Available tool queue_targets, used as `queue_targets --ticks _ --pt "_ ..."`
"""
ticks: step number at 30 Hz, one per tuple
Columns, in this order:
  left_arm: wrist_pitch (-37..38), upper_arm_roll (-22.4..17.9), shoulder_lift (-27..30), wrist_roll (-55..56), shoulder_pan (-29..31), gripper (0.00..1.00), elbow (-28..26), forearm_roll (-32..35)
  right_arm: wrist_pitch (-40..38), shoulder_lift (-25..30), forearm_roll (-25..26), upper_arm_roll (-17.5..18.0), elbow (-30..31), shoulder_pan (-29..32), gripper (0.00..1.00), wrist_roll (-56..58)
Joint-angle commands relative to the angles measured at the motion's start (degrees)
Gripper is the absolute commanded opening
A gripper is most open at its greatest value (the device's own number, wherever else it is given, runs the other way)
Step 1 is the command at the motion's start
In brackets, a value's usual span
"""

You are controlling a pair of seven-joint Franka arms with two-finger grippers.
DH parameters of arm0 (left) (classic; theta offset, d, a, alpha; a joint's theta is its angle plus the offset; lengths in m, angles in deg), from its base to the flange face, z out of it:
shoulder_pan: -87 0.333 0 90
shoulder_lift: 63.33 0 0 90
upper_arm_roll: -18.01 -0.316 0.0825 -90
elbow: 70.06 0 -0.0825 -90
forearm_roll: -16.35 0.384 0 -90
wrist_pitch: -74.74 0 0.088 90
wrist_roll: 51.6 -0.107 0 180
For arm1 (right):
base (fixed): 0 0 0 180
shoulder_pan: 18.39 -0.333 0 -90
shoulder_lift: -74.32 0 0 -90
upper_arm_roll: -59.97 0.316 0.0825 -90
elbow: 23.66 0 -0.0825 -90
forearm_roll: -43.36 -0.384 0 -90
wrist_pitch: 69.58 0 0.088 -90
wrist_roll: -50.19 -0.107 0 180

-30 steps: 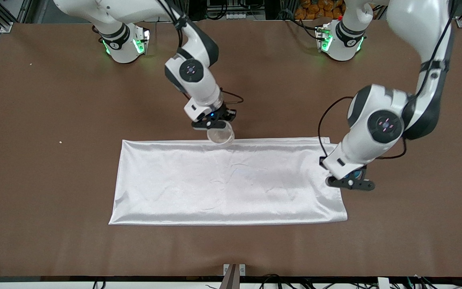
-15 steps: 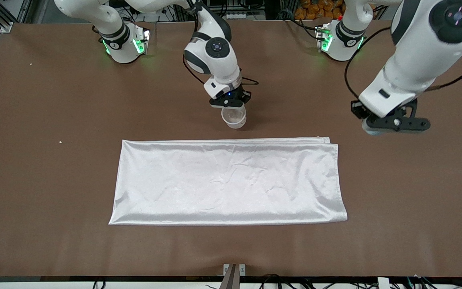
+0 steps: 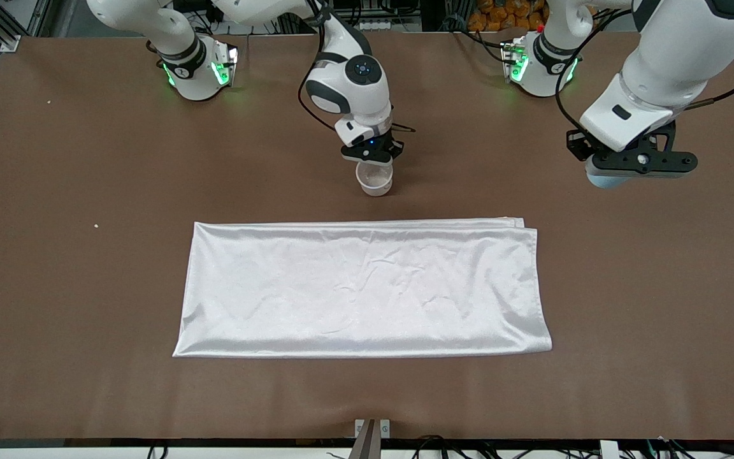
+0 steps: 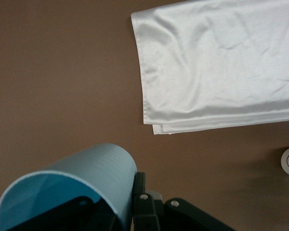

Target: Place blue cup into white mug on table

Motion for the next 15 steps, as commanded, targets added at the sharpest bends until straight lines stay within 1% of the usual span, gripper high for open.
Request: queue_targets --ticks 1,2,9,12,15 --pt "-0.2 0.0 2.0 -1.0 0.4 0.0 -1.8 -1.3 0.2 0.1 1.9 -0.4 -0.3 -0.5 0.81 -3.5" --pt "-0.2 -0.1 2.0 -1.5 0.4 0.0 -1.8 -1.3 0.1 0.1 1.9 -0.4 -0.3 -0.6 1.0 -3.8" --pt "-0.1 -0.2 2.0 -3.3 0.5 0.0 -1.9 -1.3 -1.0 1.0 1.9 -0.4 -0.3 -0.6 1.0 -3.9" --pt "-0.1 -0.1 2.0 -3.3 0.4 0.0 -1.8 -1.3 -2.9 2.3 1.9 -0.3 -0.8 -0.3 1.0 -3.8" --pt "0.8 0.2 2.1 -3.3 0.3 0.0 -1.7 -1.3 -6.4 3.8 1.9 -0.3 -2.0 -0.2 1.0 -3.8"
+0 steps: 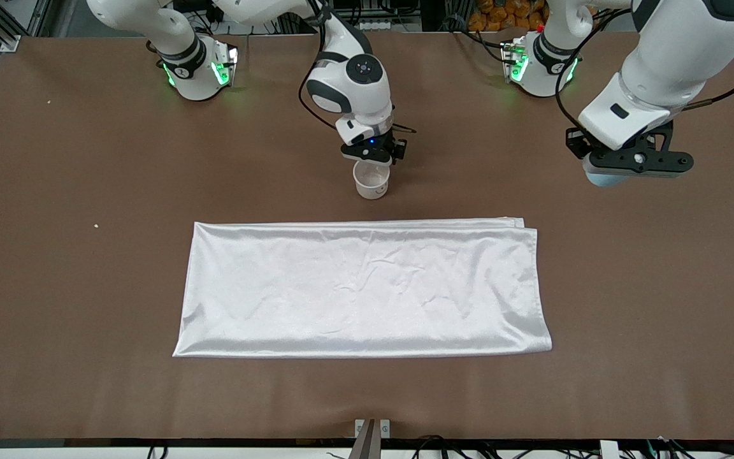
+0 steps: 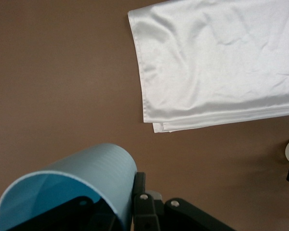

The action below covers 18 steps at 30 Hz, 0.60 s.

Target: Place blue cup into white mug on table

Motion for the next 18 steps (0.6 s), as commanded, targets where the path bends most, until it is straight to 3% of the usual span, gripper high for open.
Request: queue_targets --ticks 1,9,18 --pt "0.9 0.4 1.9 -1.5 0.3 0.0 -1.3 -1.1 -6.6 3.6 1.8 -0.2 -1.8 -0.1 1.0 -2.0" --pt "0.8 2.0 1.7 -1.5 -0.3 0.0 -1.0 -1.6 -19.7 4.4 1.6 -0.1 -9.5 1.6 1.0 -0.7" --pt "0.8 5.7 1.1 -0.4 -0.3 0.0 -0.7 -1.6 -25.6 6.1 1.4 -0.1 -10.8 9.5 1.0 10.6"
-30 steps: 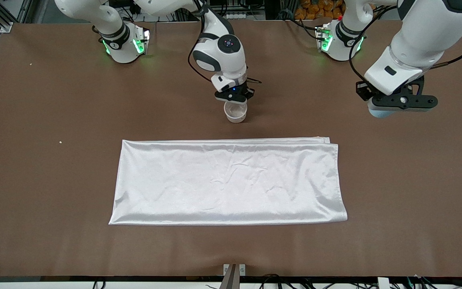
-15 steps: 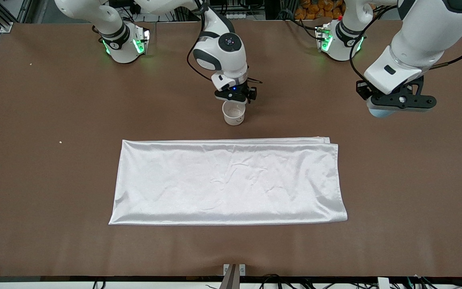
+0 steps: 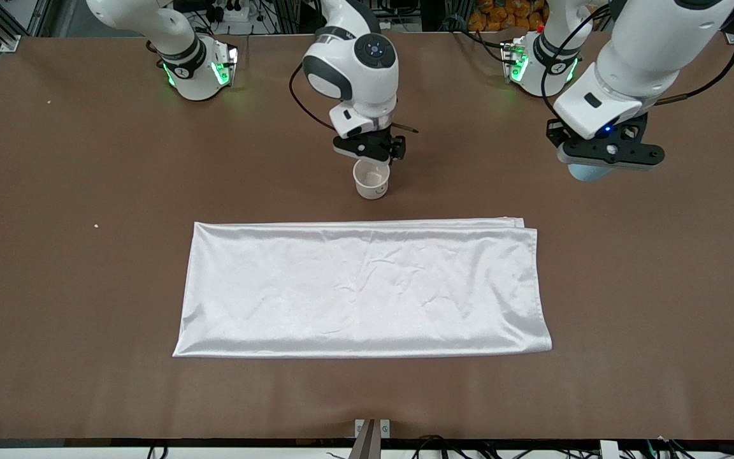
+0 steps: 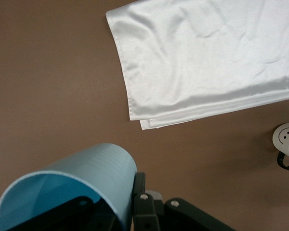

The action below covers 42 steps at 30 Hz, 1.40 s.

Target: Place blue cup into white mug on table

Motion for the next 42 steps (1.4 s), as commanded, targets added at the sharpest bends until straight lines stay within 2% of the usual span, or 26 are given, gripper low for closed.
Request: queue_targets --ticks 1,8,14,22,24,26,29,34,42 --pt "0.3 2.7 0.9 -0.1 0.2 0.0 -0.7 -1.0 -3.1 1.0 1.2 0.4 -0.2 7.0 1.0 8.8" --pt "-0.9 7.4 -1.4 0.0 -0.2 0.0 0.8 -2.4 -3.2 0.9 1.1 0.4 -0.1 18.5 1.0 25.0" --pt "-3.3 13.5 -3.8 3.5 -0.3 0.0 1.1 -2.4 -5.5 0.9 1.1 0.4 0.2 25.6 1.0 36.9" --pt "-8.2 23.7 -10.3 14.5 -0.3 0.0 1.1 -1.6 -6.9 0.9 0.2 0.6 0.5 36.7 1.0 50.9" --pt "-9.3 25.2 -12.5 15.0 -0.3 0.0 1.2 -1.3 -7.0 0.9 -1.0 0.6 0.6 38.8 1.0 54.0" --pt "-10.4 25.9 -14.1 15.4 -0.5 0.0 1.2 0.1 -7.0 0.9 -1.4 0.6 1.2 40.2 1.0 55.7" --pt "-12.2 27.8 -16.2 15.8 -0.5 0.0 1.2 1.7 -6.6 0.9 -1.4 0.6 2.3 41.7 0.94 57.5" --pt "-15.2 30.0 -20.5 17.3 -1.4 0.0 1.2 4.7 -5.5 1.3 -1.4 0.6 5.1 41.8 0.94 57.9" --pt "-18.6 34.9 -28.4 26.8 -2.3 0.0 2.2 12.7 1.4 6.6 -1.4 0.6 14.5 42.4 0.97 58.0"
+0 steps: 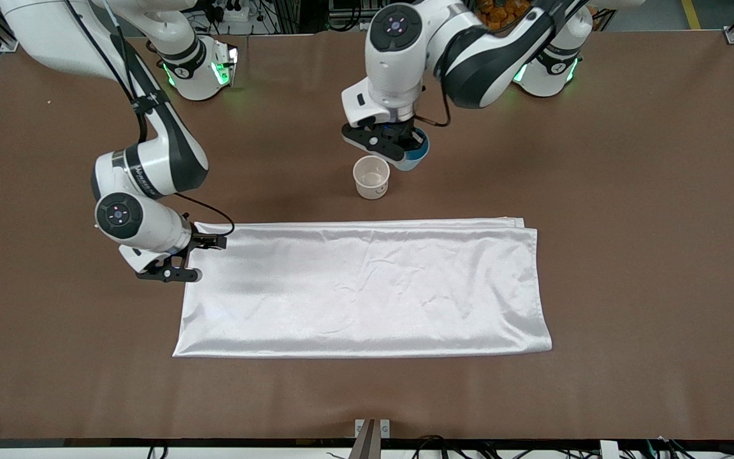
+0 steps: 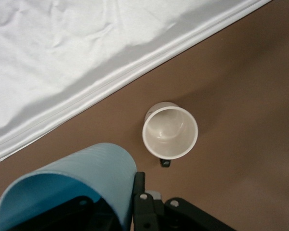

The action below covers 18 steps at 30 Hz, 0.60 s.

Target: Place blue cup into white mug on table

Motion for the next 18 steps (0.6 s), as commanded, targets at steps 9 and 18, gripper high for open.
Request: queue_targets --ticks 9,18 --pt "-2.1 8.9 -11.7 20.3 -1.2 0.0 2.0 16.7 3.3 14.2 -0.8 0.6 15.7 0.8 1.0 1.3" --pt "-3.8 9.0 -15.1 22.2 -3.1 0.0 1.6 21.6 0.8 20.3 -1.0 0.6 19.2 0.9 1.0 3.7"
